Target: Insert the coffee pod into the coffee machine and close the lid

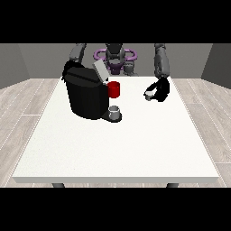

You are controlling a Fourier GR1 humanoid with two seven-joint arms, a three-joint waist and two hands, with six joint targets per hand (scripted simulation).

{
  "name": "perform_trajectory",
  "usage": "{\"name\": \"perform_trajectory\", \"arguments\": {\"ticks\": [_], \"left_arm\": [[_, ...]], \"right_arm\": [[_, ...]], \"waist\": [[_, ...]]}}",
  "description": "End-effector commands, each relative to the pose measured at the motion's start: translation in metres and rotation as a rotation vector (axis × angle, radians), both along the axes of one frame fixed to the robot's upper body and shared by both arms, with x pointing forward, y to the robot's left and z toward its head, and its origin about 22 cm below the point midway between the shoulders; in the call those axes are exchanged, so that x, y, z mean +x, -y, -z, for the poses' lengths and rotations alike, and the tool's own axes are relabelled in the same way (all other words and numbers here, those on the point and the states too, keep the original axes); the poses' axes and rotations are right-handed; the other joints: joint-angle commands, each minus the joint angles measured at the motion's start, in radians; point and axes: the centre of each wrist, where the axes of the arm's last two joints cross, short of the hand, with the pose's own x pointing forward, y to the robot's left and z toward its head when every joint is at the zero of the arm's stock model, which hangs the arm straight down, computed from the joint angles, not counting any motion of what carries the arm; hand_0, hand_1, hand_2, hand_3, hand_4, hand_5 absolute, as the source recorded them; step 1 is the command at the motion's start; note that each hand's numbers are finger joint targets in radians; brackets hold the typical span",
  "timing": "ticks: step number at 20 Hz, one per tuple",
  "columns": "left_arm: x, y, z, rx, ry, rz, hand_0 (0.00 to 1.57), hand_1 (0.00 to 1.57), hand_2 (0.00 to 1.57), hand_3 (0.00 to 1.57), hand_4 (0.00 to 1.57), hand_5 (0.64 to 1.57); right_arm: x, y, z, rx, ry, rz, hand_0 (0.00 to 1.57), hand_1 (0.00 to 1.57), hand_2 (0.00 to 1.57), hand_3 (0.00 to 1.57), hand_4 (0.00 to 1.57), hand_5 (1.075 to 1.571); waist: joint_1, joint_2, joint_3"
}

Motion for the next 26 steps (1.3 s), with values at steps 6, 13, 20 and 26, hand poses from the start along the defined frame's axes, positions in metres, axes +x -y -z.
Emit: {"name": "perform_trajectory", "arguments": {"ticks": [6,13,20,26], "left_arm": [[0.024,-0.002,-0.038,-0.061,0.048,0.157,1.45,1.45,1.45,1.39,0.62,1.571],[0.06,0.043,-0.093,-0.063,0.048,0.246,1.26,1.26,1.32,1.3,0.53,1.571],[0.082,0.043,-0.139,-0.066,0.145,0.188,1.25,1.25,1.33,1.29,0.57,1.571],[0.096,0.04,-0.208,-0.05,0.217,0.223,1.26,1.26,1.33,1.28,0.54,1.571]], "right_arm": [[-0.01,0.003,0.019,0.013,-0.071,0.027,0.0,0.0,0.0,0.0,0.5,1.571],[0.002,0.021,0.027,-0.002,-0.107,0.029,0.0,0.0,0.0,0.0,0.41,1.571],[0.011,-0.017,0.003,0.004,-0.021,-0.07,0.0,0.0,0.0,0.0,0.48,1.571],[0.016,-0.009,0.002,0.023,0.013,-0.057,0.0,0.0,0.0,0.0,0.52,1.571]], "waist": [[0.019,-0.064,-0.0011],[0.043,-0.106,-0.0008],[-0.062,-0.035,-0.0014],[-0.06,-0.022,-0.0008]]}}
